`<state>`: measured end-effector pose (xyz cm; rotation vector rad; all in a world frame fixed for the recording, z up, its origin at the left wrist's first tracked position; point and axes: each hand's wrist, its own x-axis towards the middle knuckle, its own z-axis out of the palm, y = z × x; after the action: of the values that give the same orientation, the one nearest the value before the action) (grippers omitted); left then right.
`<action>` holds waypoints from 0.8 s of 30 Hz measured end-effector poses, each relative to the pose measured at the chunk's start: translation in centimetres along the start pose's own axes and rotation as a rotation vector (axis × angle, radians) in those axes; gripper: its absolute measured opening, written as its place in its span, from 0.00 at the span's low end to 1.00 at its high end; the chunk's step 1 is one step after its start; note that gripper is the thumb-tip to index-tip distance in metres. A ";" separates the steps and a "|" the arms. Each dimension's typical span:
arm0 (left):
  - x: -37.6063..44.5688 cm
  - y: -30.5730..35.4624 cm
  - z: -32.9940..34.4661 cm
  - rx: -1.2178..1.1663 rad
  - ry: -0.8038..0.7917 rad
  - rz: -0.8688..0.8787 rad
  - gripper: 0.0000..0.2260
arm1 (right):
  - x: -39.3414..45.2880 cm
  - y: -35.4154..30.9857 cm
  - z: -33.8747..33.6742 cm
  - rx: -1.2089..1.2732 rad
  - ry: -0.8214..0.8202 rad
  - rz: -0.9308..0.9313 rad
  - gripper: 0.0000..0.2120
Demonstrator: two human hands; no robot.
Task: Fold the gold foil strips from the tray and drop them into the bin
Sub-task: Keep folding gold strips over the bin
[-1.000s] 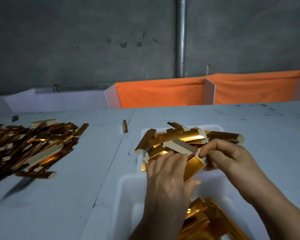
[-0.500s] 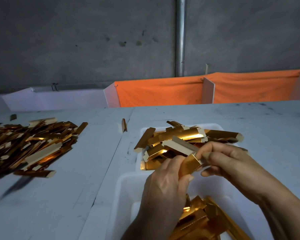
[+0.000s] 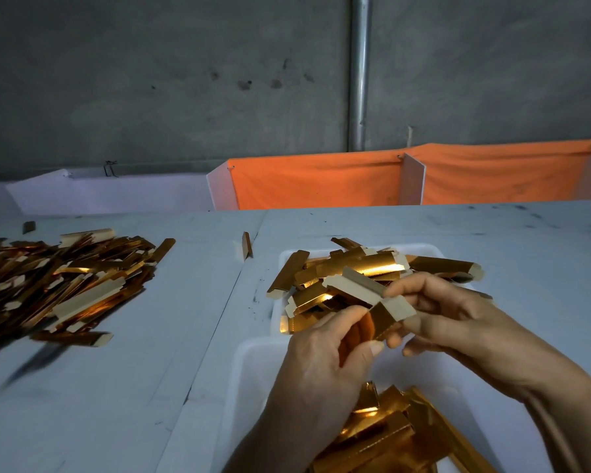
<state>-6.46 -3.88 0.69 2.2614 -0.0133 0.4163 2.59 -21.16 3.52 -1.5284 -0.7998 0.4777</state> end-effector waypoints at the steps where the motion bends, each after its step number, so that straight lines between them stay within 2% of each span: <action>1: 0.0 0.0 0.0 -0.002 -0.010 0.003 0.21 | 0.0 0.0 0.1 -0.026 0.019 -0.010 0.12; 8: 0.0 -0.1 -0.4 -0.030 -0.054 0.005 0.20 | -0.1 0.0 0.2 -0.053 0.035 -0.022 0.07; 13: 0.0 -0.1 -0.5 -0.040 -0.071 0.019 0.20 | -0.2 0.1 0.1 -0.063 -0.001 -0.023 0.08; 19: 0.0 -0.4 -0.5 0.046 -0.062 0.042 0.21 | 0.0 0.1 0.4 -0.127 0.018 -0.036 0.03; 22: 0.1 -0.7 -0.3 0.110 -0.062 0.062 0.22 | 0.1 0.4 0.5 -0.243 0.021 -0.025 0.13; 24: 0.1 -0.8 -0.2 0.126 -0.064 0.067 0.22 | 0.1 0.3 0.8 -0.254 0.035 -0.013 0.12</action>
<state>-6.29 -3.20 0.21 2.4032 -0.0981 0.3899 2.13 -20.53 3.16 -1.7598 -0.8678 0.3478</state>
